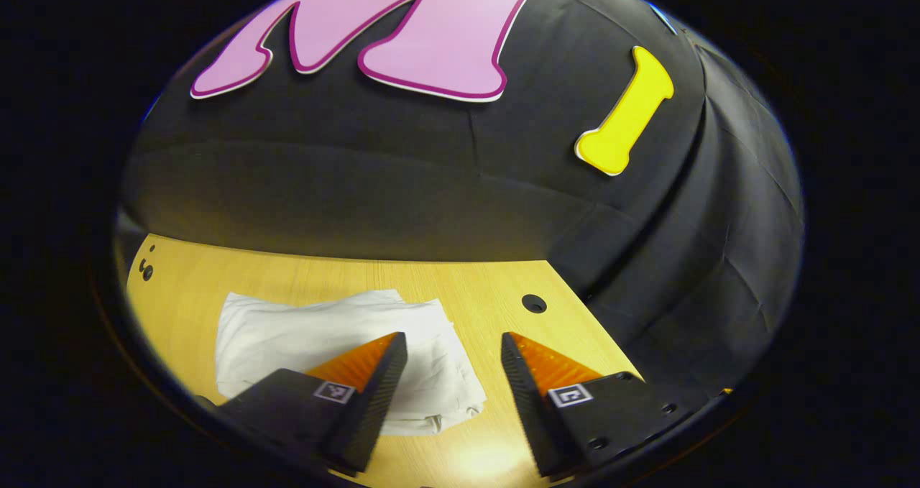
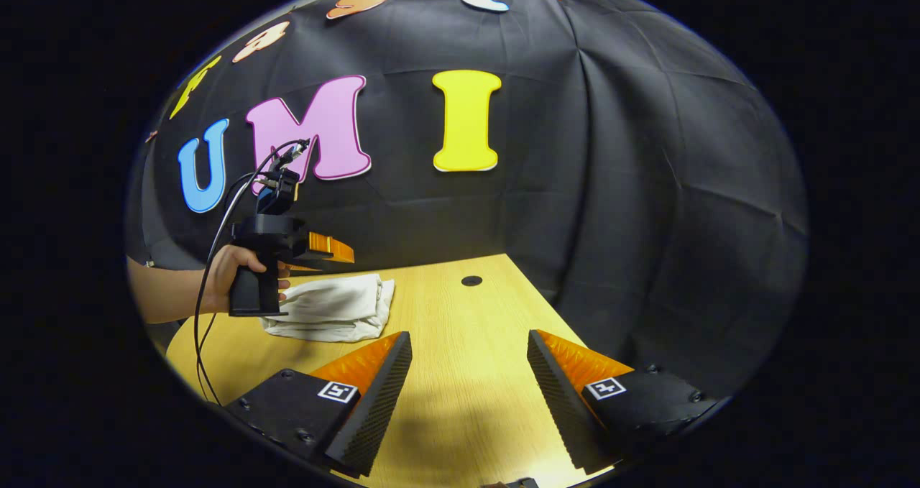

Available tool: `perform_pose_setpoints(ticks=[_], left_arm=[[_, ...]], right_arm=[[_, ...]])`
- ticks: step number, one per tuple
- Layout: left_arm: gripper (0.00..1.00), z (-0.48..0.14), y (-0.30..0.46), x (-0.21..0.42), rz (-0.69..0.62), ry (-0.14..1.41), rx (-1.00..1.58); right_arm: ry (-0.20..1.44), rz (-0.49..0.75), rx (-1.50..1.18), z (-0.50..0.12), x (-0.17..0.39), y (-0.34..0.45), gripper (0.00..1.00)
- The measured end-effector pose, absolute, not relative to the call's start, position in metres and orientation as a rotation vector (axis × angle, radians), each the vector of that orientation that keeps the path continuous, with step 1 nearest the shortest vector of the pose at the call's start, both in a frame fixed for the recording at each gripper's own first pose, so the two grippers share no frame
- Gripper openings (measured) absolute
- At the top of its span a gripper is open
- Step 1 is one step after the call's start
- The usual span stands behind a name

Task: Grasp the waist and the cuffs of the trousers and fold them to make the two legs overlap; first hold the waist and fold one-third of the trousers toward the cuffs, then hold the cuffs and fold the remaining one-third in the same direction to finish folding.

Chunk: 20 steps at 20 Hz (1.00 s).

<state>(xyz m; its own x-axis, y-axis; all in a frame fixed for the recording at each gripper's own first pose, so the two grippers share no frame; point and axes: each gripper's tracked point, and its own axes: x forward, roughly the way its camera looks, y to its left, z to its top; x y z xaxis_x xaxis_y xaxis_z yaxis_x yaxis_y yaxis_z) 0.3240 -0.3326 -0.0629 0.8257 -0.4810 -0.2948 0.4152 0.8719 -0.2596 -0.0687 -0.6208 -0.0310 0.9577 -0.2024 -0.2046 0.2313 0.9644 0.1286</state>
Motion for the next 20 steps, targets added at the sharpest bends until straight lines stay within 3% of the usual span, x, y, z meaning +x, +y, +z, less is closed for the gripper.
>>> perform_pose_setpoints(ticks=[1, 2, 7, 20], left_arm=[[0.90, -0.060, -0.327, 0.313, -0.475, 0.352, -0.187], [0.95, -0.056, -0.320, 0.301, -0.471, 0.337, -0.183], [0.97, -0.043, -0.242, 0.224, -0.340, 0.218, -0.011], [0.97, -0.025, -0.077, -0.068, -0.194, 0.114, -0.022]], right_arm=[[0.184, -0.212, 0.148, -0.028, -0.071, -0.617, 0.99], [0.177, -0.202, 0.147, -0.025, -0.073, -0.613, 0.99], [0.146, -0.163, 0.134, -0.006, -0.095, -0.585, 0.99], [0.084, -0.106, 0.131, 0.064, -0.219, -0.526, 0.99]])
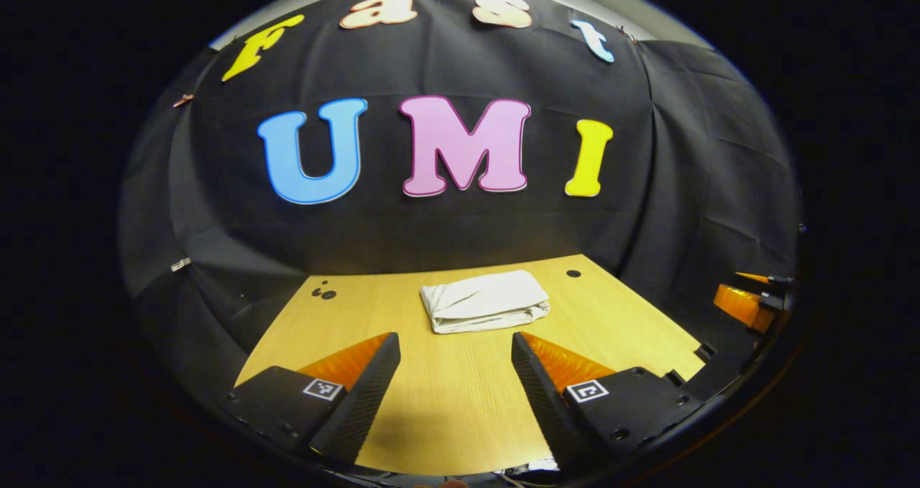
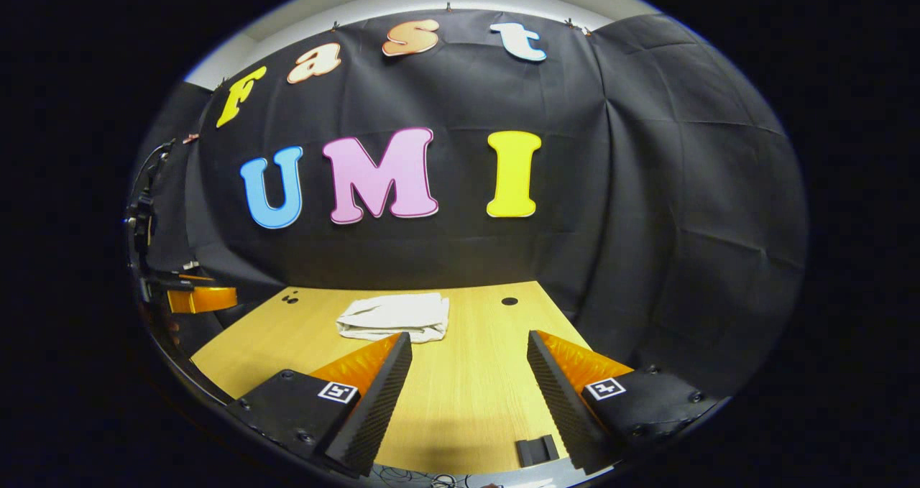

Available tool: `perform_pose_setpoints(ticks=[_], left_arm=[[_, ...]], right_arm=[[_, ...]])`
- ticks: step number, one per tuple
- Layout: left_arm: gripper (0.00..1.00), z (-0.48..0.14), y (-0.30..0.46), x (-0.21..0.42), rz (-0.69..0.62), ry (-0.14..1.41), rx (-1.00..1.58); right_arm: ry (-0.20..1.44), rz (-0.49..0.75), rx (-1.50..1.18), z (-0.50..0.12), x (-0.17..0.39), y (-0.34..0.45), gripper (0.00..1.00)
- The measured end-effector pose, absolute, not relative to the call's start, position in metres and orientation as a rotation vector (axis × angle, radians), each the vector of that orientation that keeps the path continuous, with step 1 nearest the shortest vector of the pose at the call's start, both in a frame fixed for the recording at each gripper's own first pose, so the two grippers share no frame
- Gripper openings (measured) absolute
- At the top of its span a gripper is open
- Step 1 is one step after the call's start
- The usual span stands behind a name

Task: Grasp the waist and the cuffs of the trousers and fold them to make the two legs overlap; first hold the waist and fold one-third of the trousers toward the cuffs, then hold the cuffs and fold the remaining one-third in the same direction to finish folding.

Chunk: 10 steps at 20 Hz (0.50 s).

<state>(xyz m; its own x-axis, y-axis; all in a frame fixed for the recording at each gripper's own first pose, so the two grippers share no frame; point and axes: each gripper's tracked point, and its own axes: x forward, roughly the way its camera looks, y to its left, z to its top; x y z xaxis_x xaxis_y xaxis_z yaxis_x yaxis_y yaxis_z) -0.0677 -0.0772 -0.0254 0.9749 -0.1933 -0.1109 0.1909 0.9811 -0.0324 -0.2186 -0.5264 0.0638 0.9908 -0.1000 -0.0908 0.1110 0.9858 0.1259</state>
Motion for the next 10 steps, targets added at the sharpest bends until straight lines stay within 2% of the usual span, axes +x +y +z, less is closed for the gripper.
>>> perform_pose_setpoints(ticks=[6, 10], left_arm=[[0.97, -0.038, -0.055, -0.169, -0.169, 0.061, -0.051], [0.97, -0.058, -0.044, -0.203, -0.176, 0.054, -0.051]], right_arm=[[0.055, -0.098, 0.115, 0.073, -0.273, -0.512, 0.98], [0.072, -0.094, 0.086, 0.067, -0.298, -0.504, 0.98]])
